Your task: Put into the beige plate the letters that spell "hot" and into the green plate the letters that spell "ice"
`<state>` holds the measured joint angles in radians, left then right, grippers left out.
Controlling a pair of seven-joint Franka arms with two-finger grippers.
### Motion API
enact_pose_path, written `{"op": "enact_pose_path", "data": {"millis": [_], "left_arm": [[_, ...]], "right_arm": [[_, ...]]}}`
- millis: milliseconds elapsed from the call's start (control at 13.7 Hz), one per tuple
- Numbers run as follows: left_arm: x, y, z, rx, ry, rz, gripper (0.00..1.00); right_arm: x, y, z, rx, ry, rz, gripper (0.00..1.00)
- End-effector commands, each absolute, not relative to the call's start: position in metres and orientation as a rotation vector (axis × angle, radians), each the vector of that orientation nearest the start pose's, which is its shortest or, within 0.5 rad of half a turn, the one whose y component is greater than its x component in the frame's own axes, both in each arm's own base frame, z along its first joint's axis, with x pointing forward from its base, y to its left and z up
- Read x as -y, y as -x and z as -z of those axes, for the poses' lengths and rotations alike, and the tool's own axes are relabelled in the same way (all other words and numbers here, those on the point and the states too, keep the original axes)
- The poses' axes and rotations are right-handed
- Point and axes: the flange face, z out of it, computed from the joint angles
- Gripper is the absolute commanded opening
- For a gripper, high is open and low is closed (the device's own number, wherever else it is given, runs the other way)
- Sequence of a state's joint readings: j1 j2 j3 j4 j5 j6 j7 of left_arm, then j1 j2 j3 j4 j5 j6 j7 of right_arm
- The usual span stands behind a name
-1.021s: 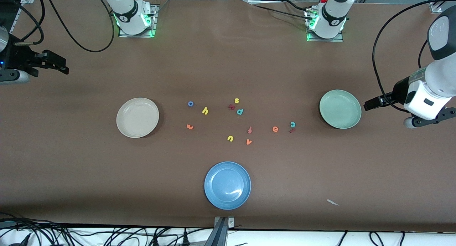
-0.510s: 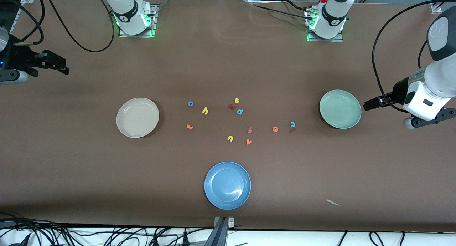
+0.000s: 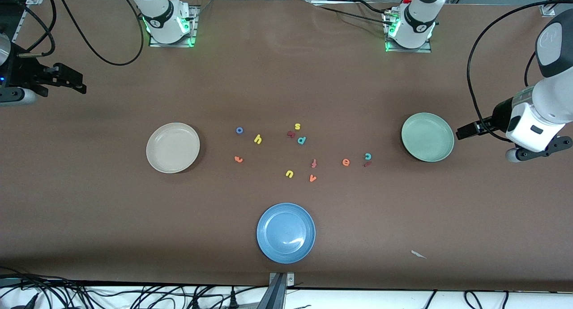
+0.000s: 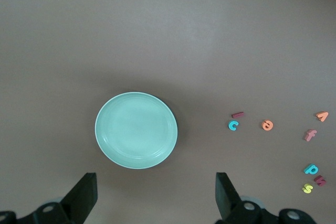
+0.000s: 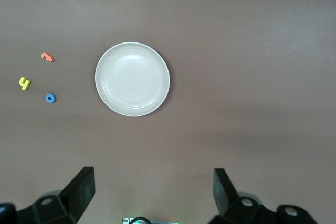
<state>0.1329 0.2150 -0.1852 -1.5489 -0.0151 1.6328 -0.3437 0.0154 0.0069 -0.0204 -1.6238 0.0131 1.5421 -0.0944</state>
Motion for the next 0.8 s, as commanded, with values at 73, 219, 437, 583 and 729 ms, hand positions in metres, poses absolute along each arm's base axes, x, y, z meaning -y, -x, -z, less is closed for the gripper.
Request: {"op": "enact_pose_path", "data": {"millis": [73,219,437,583,729], "left_arm": [[0.024,-0.6135,-0.516,0.423,3.112,-0.185,0.99],[0.024,-0.6135,-0.516,0.423,3.112,-0.185,0.99],[0.0242,-0.6135,-0.516,0.423,3.113,-0.185,0.99],[0.0241,-0.6136,-0.5149,0.423,3.113,-0.19,0.99],[0.0287,-0.6154,-0.5114,0.412,3.115,-0.193,0.99]], "right_arm": [[0.0015,-0.5522,-0.597,0.16,3.113,-0.13,1.0],[0.0015,-0.5528,-0.5963,0.16,3.113,-0.13,1.0],[0.0006,-0.5528,-0.5963,0.162,3.113,-0.13,1.0],[0.0015,-0.5522,-0.597,0.16,3.113,-0.13,1.0],[0.0015,-0.5528,-0.5963,0.163,3.121,-0.131,1.0]]}}
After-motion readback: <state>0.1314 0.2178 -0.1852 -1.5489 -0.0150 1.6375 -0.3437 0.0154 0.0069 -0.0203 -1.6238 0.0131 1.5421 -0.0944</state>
